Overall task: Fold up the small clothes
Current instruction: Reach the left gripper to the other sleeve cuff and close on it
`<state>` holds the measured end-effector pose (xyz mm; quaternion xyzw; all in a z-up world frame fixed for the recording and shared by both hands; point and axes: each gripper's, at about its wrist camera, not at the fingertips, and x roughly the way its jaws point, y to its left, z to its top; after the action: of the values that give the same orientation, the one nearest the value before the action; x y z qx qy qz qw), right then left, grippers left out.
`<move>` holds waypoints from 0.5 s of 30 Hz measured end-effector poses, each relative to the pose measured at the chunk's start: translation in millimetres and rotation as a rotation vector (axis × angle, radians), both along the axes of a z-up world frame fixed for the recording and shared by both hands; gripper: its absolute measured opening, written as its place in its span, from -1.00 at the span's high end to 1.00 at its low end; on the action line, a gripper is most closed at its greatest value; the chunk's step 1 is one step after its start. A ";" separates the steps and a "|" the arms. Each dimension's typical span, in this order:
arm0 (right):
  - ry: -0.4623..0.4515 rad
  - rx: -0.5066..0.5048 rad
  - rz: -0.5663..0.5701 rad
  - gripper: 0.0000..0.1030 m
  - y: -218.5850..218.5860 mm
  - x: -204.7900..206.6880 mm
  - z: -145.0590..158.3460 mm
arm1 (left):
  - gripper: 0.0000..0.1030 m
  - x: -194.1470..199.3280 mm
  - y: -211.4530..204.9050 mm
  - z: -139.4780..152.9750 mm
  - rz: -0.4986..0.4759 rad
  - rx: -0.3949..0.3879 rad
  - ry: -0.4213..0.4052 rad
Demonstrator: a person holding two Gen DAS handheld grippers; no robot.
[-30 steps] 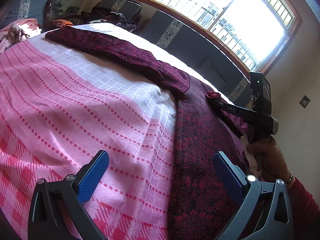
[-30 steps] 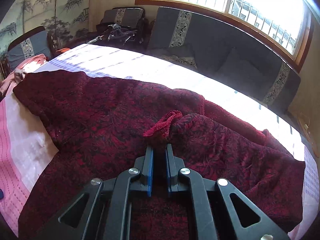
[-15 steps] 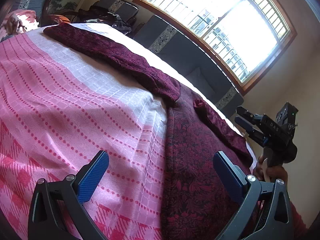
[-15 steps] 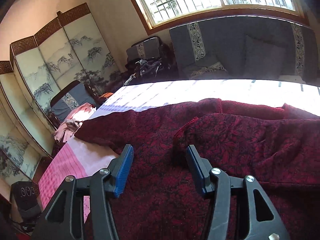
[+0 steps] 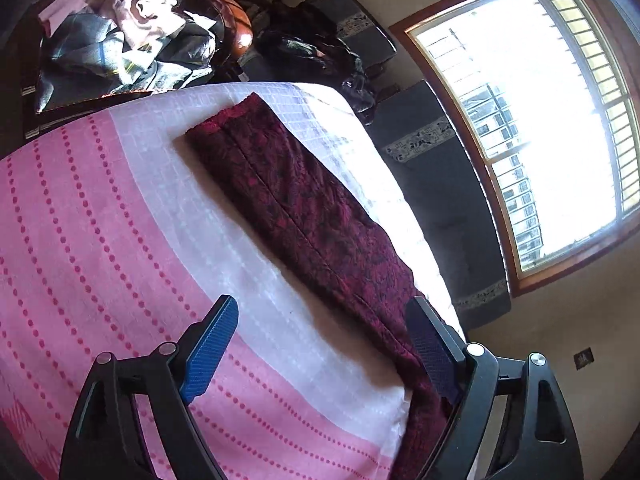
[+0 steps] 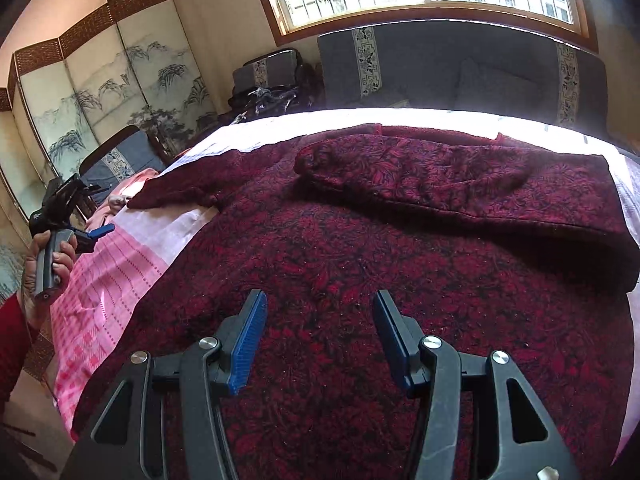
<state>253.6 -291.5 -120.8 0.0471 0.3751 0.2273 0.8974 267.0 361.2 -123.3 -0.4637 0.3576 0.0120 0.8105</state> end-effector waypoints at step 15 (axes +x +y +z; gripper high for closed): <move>0.056 0.124 -0.056 -0.12 -18.5 0.2 -15.3 | 0.82 75.6 62.6 -35.1 0.053 -0.051 0.118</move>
<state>253.9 -310.1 -136.2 0.1193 0.3838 0.2235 0.8880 342.7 423.9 -158.4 -0.4921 0.3927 0.0515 0.7752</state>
